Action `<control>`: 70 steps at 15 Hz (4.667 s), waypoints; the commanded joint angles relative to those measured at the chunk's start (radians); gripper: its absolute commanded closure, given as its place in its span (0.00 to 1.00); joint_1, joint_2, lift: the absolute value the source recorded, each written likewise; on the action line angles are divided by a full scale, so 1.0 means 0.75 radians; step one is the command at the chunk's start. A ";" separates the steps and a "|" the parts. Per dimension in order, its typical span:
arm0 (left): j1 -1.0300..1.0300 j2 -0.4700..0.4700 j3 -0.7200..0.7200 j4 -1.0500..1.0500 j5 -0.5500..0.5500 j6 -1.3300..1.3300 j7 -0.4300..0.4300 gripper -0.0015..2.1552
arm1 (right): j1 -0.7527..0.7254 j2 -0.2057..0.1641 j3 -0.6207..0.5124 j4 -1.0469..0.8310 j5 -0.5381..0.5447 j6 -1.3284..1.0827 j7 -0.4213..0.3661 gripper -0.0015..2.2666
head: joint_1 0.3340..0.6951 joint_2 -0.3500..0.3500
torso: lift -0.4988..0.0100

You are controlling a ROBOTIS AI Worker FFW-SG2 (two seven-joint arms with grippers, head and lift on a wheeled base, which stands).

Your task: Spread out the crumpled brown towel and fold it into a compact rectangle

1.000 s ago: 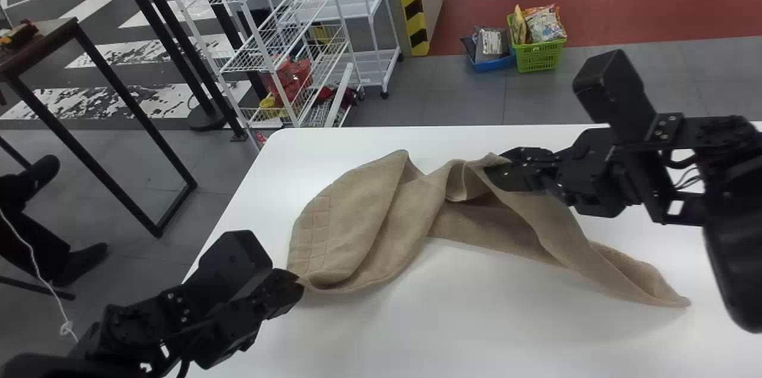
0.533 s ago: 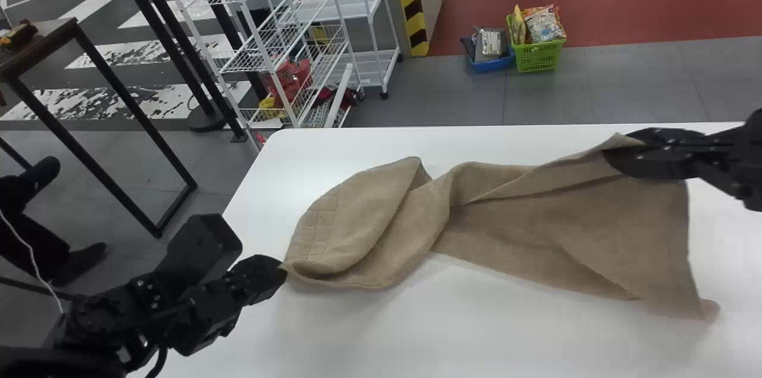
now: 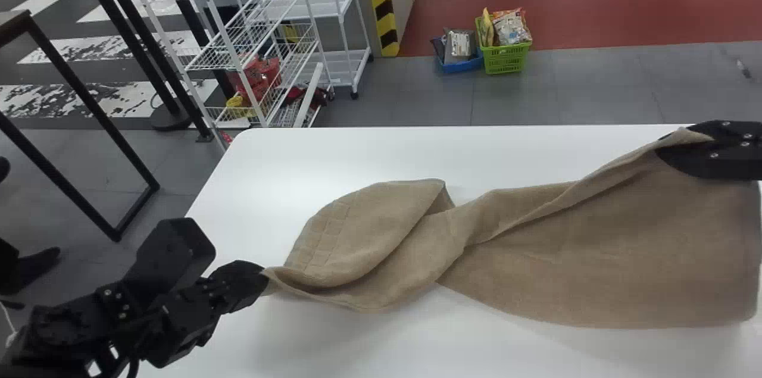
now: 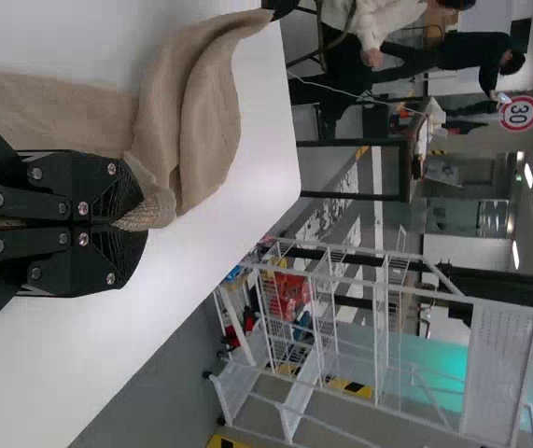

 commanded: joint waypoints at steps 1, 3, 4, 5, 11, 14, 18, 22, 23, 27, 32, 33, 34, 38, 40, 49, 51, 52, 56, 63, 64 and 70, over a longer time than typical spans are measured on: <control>-0.034 -0.011 0.004 -0.011 0.000 0.023 -0.005 0.83 | -0.017 -0.016 -0.087 -0.004 -0.088 -0.004 -0.008 0.57 | 1.00 0.82 | 0.73; -0.077 -0.021 0.008 -0.050 0.002 0.088 -0.013 0.83 | -0.033 -0.016 -0.115 -0.002 -0.110 0.000 -0.016 0.57 | 1.00 0.79 | 0.73; -0.107 -0.025 0.000 -0.071 0.000 0.142 -0.013 0.83 | -0.039 -0.016 -0.119 -0.002 -0.133 -0.004 -0.024 0.57 | 1.00 0.77 | 0.73; -0.142 -0.027 -0.016 -0.081 0.002 0.207 -0.015 0.83 | -0.049 -0.014 -0.117 0.000 -0.135 -0.004 -0.046 0.57 | 1.00 0.76 | 0.73; -0.500 -0.029 -0.229 -0.028 -0.010 0.641 0.020 0.83 | -0.231 0.004 -0.080 0.208 -0.125 -0.070 -0.194 0.57 | 1.00 0.71 | 0.73; -0.690 -0.029 -0.284 0.099 -0.018 0.727 0.065 0.83 | -0.383 0.002 -0.050 0.399 -0.092 -0.123 -0.228 0.57 | 0.84 0.63 | 0.73; -0.839 -0.042 -0.300 0.205 0.006 0.784 0.126 0.83 | -0.563 -0.026 -0.027 0.607 -0.108 -0.193 -0.325 0.57 | 0.68 0.61 | 0.73; -0.874 -0.052 -0.243 0.189 0.080 0.833 0.167 0.83 | -0.577 -0.026 -0.076 0.624 -0.225 -0.233 -0.406 0.57 | 0.50 0.58 | 0.73; -0.866 -0.056 -0.216 0.171 0.094 0.853 0.167 0.83 | -0.569 -0.026 -0.105 0.624 -0.254 -0.233 -0.406 0.57 | 0.48 0.58 | 0.73; -0.686 -0.058 -0.088 0.048 0.204 0.833 0.112 0.83 | -0.368 -0.083 -0.195 0.550 -0.329 -0.307 -0.314 0.57 | 0.49 0.57 | 0.73; -0.355 -0.064 -0.063 -0.005 0.241 0.551 0.108 0.83 | 0.053 -0.135 -0.172 0.396 -0.301 -0.626 -0.120 0.57 | 0.90 0.58 | 0.73; -0.304 -0.068 -0.065 -0.001 0.239 0.485 0.116 0.83 | 0.120 -0.139 -0.156 0.380 -0.276 -0.704 -0.081 0.57 | 1.00 0.60 | 0.73; -0.263 -0.072 -0.065 0.007 0.239 0.432 0.120 0.83 | 0.168 -0.147 -0.144 0.372 -0.266 -0.745 -0.046 0.57 | 1.00 0.61 | 0.73; -0.160 -0.070 -0.034 0.042 0.241 0.293 0.124 0.83 | 0.266 -0.188 -0.134 0.370 -0.221 -0.827 0.013 0.57 | 1.00 0.65 | 0.73; -0.142 -0.068 -0.018 0.089 0.239 0.227 0.120 0.83 | 0.339 -0.204 -0.117 0.349 -0.137 -0.941 0.013 0.57 | 1.00 0.66 | 0.73; -0.140 -0.044 0.056 0.199 0.241 0.043 0.083 0.83 | 0.296 -0.315 -0.250 0.482 -0.045 -1.019 0.013 0.57 | 1.00 0.60 | 0.73; -0.119 -0.038 0.105 0.212 0.254 0.015 0.063 0.83 | 0.329 -0.329 -0.271 0.480 -0.045 -1.023 0.013 0.57 | 1.00 0.57 | 0.73; -0.105 -0.031 0.121 0.220 0.264 -0.038 0.049 0.83 | 0.366 -0.333 -0.269 0.466 -0.035 -1.023 0.013 0.57 | 1.00 0.56 | 0.73; -0.042 -0.013 0.139 0.230 0.262 -0.124 -0.023 0.83 | 0.523 -0.333 -0.213 0.392 0.072 -1.072 0.013 0.57 | 1.00 0.58 | 0.73; -0.001 -0.007 0.137 0.234 0.256 -0.194 -0.103 0.77 | 0.587 -0.333 -0.230 0.358 0.117 -1.092 0.013 0.57 | 1.00 0.58 | 0.73; 0.005 -0.007 0.141 0.234 0.262 -0.194 -0.099 0.63 | 0.595 -0.333 -0.228 0.349 0.123 -1.076 0.013 0.47 | 1.00 0.57 | 0.73; 0.011 -0.015 0.225 0.181 0.294 -0.173 -0.115 0.02 | 0.624 -0.333 -0.330 0.278 0.115 -0.945 0.013 0.01 | 1.00 0.57 | 0.73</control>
